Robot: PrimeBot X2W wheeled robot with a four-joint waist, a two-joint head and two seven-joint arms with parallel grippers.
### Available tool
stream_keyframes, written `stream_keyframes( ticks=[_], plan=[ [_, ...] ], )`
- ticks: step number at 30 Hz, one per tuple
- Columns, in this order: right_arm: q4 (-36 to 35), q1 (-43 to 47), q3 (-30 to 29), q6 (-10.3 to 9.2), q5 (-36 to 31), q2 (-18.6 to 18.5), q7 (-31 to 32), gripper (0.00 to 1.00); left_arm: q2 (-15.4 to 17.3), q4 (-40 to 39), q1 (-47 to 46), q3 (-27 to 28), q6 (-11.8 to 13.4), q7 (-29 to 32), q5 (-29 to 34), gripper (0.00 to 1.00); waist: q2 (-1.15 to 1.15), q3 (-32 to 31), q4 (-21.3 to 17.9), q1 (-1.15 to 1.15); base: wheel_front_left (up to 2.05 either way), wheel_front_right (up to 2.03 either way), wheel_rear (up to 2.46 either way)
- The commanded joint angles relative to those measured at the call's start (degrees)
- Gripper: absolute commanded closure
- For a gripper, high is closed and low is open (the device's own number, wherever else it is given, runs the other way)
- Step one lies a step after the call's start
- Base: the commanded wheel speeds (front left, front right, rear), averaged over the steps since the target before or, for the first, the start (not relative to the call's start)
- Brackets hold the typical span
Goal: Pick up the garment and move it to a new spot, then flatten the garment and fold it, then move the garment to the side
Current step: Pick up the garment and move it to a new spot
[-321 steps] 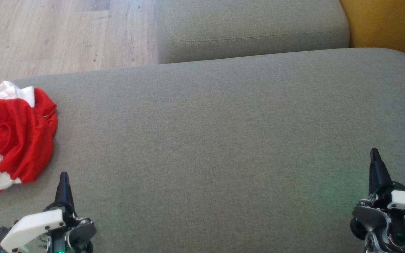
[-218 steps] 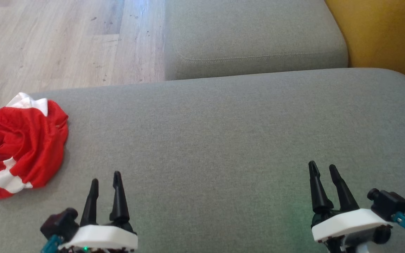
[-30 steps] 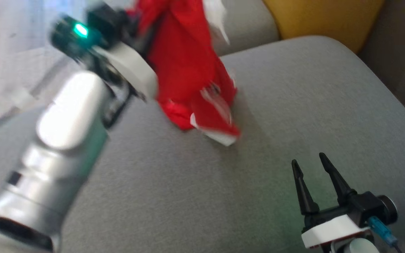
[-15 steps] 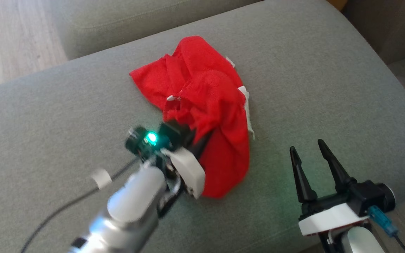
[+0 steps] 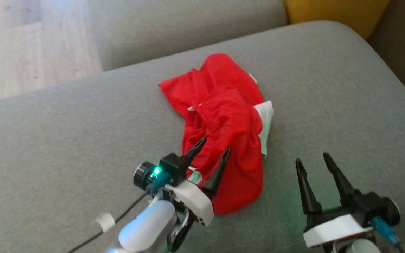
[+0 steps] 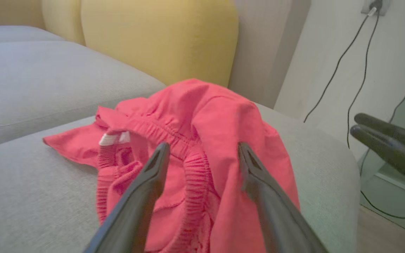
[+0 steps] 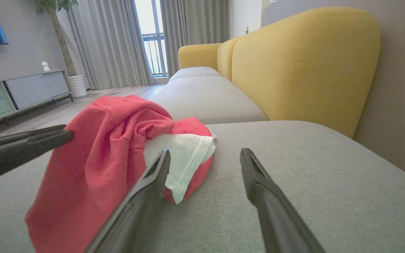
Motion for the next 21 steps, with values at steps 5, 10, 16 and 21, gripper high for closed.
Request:
stream_keyframes(
  ticks=[5,10,16,21],
  plan=[
    [-1.76,0.43,0.81,-0.05,-0.35,-0.09,0.04,0.00,1.59,-6.00,3.65,3.30,4.99,-2.60,-0.79,0.00,0.00,-2.57,2.82,0.01,0.00,0.00,0.00],
    [-2.12,1.26,0.20,-0.05,-0.33,-0.09,0.04,0.00,4.70,-10.81,8.57,5.75,8.42,-3.31,-1.43,0.00,0.00,-3.08,3.65,0.01,0.00,0.00,0.00],
    [-2.50,2.41,-0.12,-0.05,-0.35,-0.10,0.04,0.00,9.35,-18.94,14.17,9.95,13.80,-3.99,-0.23,0.00,0.00,-3.58,4.40,0.01,0.00,0.00,0.00],
    [-2.71,3.00,-0.61,-0.05,-0.34,-0.25,0.04,0.00,11.43,-23.63,18.45,13.66,17.28,-4.16,-0.01,0.00,0.00,-3.75,4.85,0.01,0.00,0.00,0.00]
  ],
)
